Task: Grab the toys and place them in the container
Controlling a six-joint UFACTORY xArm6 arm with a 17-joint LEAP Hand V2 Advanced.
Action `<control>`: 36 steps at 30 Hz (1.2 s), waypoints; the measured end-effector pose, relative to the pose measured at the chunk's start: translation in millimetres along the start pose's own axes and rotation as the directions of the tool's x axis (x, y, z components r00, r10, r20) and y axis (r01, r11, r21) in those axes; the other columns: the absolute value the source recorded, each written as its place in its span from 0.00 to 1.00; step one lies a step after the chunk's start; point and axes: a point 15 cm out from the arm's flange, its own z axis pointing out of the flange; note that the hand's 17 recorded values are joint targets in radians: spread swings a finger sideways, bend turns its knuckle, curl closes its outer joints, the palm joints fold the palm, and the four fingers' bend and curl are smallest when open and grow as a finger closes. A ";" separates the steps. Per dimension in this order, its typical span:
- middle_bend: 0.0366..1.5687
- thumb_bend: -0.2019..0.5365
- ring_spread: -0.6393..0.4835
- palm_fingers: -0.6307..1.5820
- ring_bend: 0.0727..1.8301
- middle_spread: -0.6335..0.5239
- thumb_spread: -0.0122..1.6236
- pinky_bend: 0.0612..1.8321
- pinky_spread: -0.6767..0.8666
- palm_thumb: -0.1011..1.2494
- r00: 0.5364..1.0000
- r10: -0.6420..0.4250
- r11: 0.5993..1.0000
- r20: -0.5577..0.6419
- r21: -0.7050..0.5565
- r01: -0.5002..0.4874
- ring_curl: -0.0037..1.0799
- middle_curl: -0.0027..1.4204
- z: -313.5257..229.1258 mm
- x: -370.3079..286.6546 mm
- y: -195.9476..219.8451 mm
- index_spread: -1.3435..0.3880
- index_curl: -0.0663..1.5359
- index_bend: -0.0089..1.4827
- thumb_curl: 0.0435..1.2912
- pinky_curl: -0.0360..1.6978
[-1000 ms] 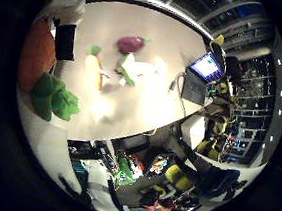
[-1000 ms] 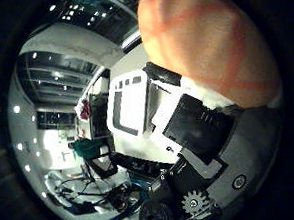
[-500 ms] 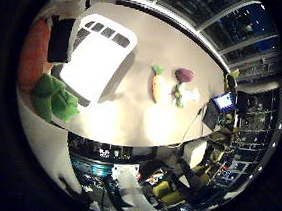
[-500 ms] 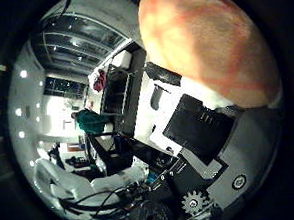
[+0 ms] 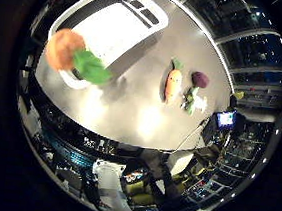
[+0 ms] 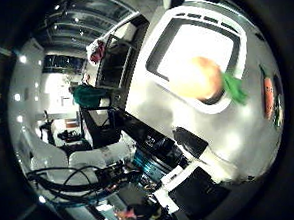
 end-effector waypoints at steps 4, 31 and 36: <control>0.10 0.24 0.77 0.28 0.15 0.60 0.61 0.26 0.77 0.64 1.000 0.005 1.000 -0.005 0.016 -0.005 0.19 0.20 -8.6 11.9 1.4 0.49 0.23 0.12 0.28 0.28; 0.13 0.24 0.67 0.34 0.14 0.55 0.61 0.20 0.72 0.64 0.947 0.011 0.996 -0.321 -0.084 -0.040 0.23 0.23 -21.1 340.8 136.1 0.54 0.20 0.09 0.26 0.21; 0.12 0.24 0.66 0.32 0.14 0.55 0.61 0.21 0.71 0.66 0.879 -0.138 0.985 -0.457 -0.156 0.074 0.23 0.23 -21.3 385.2 133.5 0.54 0.20 0.10 0.27 0.21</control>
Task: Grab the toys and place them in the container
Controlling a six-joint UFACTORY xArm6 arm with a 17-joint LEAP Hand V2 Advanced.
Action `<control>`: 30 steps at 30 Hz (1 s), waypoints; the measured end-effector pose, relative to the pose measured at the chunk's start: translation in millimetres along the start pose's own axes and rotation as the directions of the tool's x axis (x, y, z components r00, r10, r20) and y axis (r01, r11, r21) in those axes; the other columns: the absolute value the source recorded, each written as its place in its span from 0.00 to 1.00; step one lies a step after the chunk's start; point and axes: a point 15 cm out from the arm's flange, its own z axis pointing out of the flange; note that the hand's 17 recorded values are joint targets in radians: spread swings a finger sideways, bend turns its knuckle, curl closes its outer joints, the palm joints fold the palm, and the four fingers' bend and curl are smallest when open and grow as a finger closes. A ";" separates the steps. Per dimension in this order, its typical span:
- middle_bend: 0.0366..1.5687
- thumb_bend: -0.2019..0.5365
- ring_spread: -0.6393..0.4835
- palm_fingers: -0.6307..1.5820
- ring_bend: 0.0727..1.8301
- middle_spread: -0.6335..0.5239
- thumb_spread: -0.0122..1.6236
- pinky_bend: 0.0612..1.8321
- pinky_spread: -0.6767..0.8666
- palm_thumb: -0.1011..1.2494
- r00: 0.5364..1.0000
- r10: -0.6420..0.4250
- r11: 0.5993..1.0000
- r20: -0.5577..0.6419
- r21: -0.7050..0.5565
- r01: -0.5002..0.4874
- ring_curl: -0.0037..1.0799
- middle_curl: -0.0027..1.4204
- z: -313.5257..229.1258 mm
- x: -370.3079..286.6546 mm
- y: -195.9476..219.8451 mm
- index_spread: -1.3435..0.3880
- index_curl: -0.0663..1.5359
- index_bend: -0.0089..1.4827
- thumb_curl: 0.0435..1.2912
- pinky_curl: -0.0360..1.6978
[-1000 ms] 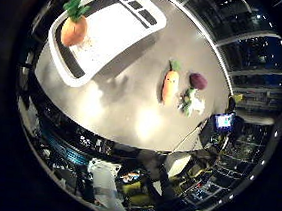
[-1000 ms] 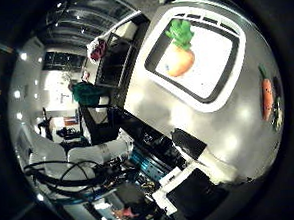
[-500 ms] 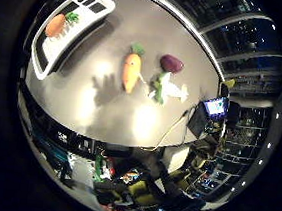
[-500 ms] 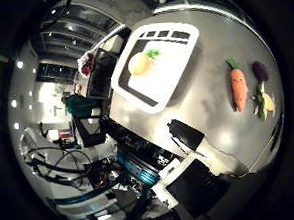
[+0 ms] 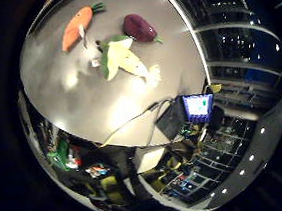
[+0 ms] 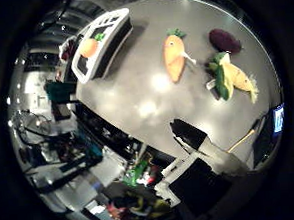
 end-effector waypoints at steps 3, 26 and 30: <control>0.12 0.24 0.65 0.32 0.14 0.55 0.60 0.22 0.71 0.66 0.998 -0.045 0.999 -0.045 -0.006 0.045 0.23 0.23 14.4 10.1 -3.3 0.54 0.19 0.10 0.27 0.21; 0.14 0.22 0.68 0.37 0.21 0.60 0.61 0.29 0.73 0.56 0.971 0.241 0.958 -0.008 -0.159 -0.239 0.25 0.24 104.8 94.7 -3.9 0.66 0.19 0.11 0.24 0.21; 0.12 0.22 0.72 0.35 0.16 0.64 0.60 0.28 0.74 0.51 0.959 0.282 0.929 0.026 -0.259 -0.266 0.23 0.23 124.9 104.4 11.7 0.67 0.21 0.13 0.22 0.20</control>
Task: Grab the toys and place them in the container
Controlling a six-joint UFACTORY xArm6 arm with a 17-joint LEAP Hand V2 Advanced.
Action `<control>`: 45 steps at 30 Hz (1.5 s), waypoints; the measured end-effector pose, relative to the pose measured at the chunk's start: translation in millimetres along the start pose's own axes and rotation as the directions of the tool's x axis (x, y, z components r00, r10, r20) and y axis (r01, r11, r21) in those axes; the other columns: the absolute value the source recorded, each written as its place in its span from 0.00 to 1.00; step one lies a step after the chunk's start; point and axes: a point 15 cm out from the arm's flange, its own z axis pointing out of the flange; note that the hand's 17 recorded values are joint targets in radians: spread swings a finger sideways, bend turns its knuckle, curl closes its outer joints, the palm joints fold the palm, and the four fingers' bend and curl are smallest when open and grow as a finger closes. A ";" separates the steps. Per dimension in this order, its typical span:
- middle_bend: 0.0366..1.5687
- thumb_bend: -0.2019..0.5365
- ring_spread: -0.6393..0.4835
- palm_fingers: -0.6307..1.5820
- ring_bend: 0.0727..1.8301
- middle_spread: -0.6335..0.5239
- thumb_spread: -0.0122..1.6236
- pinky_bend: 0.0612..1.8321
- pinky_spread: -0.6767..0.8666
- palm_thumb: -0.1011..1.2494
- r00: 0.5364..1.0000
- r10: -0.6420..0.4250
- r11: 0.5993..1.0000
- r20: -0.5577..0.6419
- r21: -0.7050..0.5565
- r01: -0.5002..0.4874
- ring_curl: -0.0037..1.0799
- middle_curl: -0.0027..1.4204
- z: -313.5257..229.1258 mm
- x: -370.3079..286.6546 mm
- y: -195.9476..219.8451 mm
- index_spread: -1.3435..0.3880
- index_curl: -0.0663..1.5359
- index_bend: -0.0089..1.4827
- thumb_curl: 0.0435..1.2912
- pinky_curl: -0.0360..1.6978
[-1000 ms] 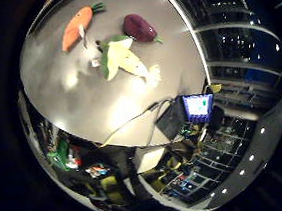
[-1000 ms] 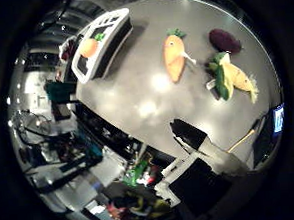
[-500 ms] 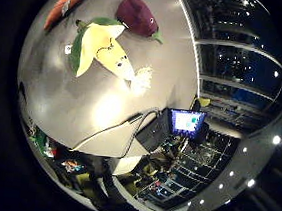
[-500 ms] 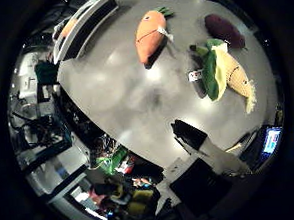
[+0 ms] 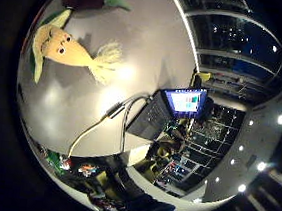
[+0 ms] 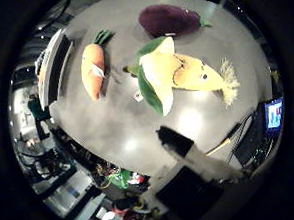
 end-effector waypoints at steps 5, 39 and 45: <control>0.10 0.23 0.74 0.35 0.13 0.67 0.60 0.26 0.74 0.48 0.999 0.021 0.997 0.032 -0.076 -0.018 0.21 0.23 26.2 9.8 3.9 0.67 0.23 0.13 0.21 0.19; 0.65 0.27 0.39 0.89 0.59 0.42 0.63 0.57 0.39 0.72 0.992 0.088 0.980 0.095 0.168 -0.103 0.54 0.46 32.4 5.2 -47.1 0.58 0.44 0.61 0.25 0.32; 0.82 0.27 0.36 0.81 0.69 0.43 0.63 0.70 0.37 0.80 0.984 0.119 0.949 0.134 0.276 -0.153 0.64 0.53 -18.0 30.9 -36.9 0.63 0.51 0.79 0.29 0.42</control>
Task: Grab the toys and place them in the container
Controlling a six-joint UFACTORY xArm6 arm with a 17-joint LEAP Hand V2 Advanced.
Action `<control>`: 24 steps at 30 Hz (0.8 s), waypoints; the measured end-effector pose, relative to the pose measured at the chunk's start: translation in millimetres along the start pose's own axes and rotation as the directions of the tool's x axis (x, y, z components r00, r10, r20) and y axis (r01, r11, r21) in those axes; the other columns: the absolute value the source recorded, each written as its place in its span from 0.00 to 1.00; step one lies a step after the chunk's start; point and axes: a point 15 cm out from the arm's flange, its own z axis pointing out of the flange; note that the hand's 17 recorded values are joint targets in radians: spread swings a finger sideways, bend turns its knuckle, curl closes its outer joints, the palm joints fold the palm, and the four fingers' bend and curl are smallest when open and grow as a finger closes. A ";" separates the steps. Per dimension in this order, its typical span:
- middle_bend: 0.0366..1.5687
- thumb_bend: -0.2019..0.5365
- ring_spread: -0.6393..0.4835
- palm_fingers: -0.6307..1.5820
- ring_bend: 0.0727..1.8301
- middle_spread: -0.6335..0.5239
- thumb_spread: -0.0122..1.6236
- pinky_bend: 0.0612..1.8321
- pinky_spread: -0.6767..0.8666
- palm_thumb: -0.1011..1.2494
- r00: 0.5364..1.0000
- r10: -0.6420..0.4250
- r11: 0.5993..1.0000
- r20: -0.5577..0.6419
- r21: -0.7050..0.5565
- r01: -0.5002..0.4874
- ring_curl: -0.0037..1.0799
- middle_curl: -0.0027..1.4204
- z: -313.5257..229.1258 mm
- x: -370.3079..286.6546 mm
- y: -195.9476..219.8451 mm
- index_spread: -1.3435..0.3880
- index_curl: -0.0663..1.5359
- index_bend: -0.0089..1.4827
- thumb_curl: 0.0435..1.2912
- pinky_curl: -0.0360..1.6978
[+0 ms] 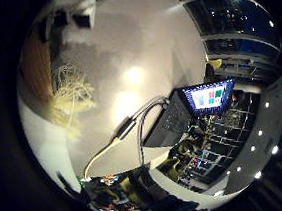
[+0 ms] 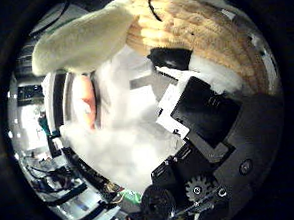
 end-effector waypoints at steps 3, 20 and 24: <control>0.86 0.26 0.36 0.79 0.71 0.44 0.63 0.72 0.37 0.83 1.000 0.006 0.999 -0.005 0.044 -0.006 0.68 0.53 -48.2 2.9 -7.5 0.65 0.52 0.83 0.31 0.48; 0.90 0.25 0.35 0.78 0.70 0.46 0.64 0.62 0.37 0.85 0.967 -0.133 0.988 0.217 0.110 0.111 0.78 0.50 -210.8 -225.0 15.5 0.67 0.49 0.87 0.37 0.73; 0.90 0.25 0.35 0.78 0.70 0.46 0.64 0.60 0.37 0.85 0.943 -0.208 0.977 0.258 0.098 0.189 0.79 0.50 -198.0 -316.5 41.5 0.67 0.48 0.87 0.38 0.77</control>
